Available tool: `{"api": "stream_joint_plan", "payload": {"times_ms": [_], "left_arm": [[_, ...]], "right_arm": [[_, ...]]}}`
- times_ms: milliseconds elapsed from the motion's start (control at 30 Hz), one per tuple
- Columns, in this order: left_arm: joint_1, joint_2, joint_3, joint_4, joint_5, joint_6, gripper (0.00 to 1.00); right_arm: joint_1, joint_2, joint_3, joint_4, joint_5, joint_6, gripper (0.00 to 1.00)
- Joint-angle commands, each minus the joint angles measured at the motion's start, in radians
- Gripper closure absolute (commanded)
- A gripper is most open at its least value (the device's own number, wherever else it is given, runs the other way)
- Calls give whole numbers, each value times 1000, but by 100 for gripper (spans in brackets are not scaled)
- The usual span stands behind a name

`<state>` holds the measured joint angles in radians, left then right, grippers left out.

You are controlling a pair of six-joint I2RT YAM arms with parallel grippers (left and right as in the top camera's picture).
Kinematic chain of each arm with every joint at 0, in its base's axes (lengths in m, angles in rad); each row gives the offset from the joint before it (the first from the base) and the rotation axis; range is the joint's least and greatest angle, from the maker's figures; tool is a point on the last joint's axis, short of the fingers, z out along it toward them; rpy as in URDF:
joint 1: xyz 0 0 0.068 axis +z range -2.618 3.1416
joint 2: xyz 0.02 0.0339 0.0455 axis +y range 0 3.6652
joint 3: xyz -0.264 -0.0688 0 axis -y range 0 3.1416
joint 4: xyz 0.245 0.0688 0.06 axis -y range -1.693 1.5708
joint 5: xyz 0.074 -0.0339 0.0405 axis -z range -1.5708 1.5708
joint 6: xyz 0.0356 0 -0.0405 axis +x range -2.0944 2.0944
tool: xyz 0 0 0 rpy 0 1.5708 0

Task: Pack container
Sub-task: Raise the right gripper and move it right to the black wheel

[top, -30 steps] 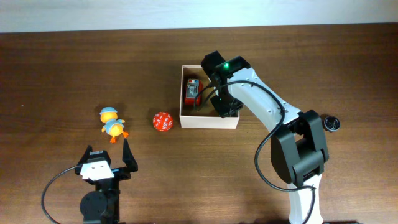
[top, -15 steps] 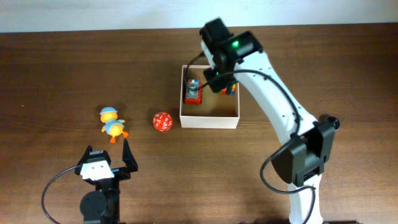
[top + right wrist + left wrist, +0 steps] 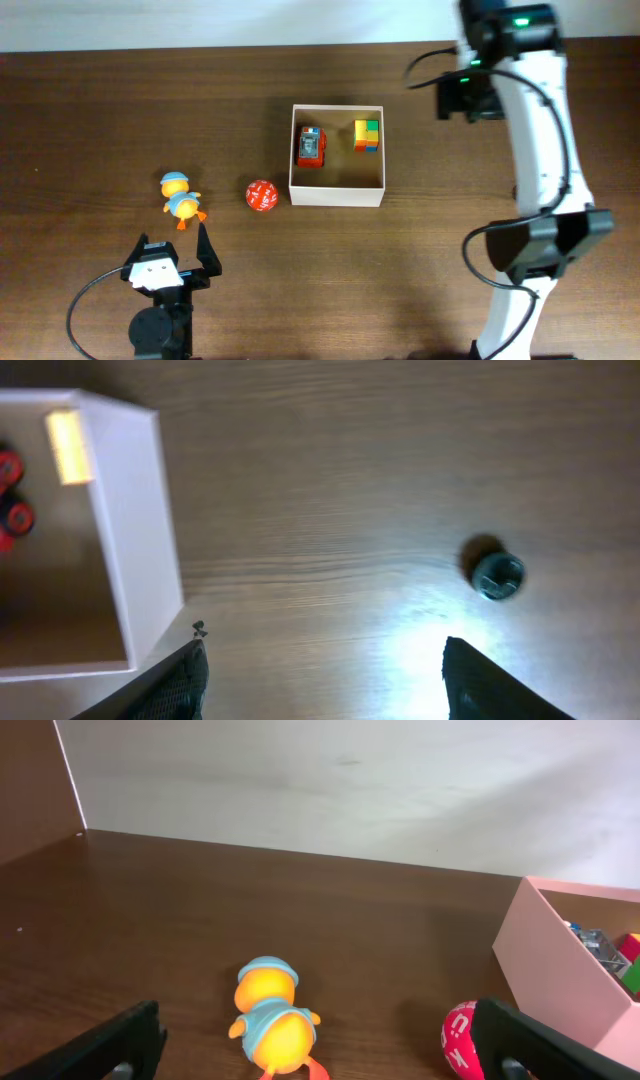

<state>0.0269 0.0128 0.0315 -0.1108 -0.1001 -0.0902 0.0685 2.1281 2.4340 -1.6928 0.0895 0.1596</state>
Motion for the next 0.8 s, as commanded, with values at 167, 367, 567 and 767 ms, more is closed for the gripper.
{"api": "stream_joint_plan", "payload": {"times_ms": [167,367,567,767], "left_arm": [[5,-6,-6,3,17,16,1],[5,-6,-6,3,17,16,1],[5,-6,-6,3,17,16,1],[5,-6,-6,3,17,16,1]], "right_arm": [[-100,-306,-90,-6,2,41,30],[-170,-504,-388,13,154,177,29],[-313,-579,-738,239,126,232,28],[-451,-575,-1019,543,-38,242,28]]}}
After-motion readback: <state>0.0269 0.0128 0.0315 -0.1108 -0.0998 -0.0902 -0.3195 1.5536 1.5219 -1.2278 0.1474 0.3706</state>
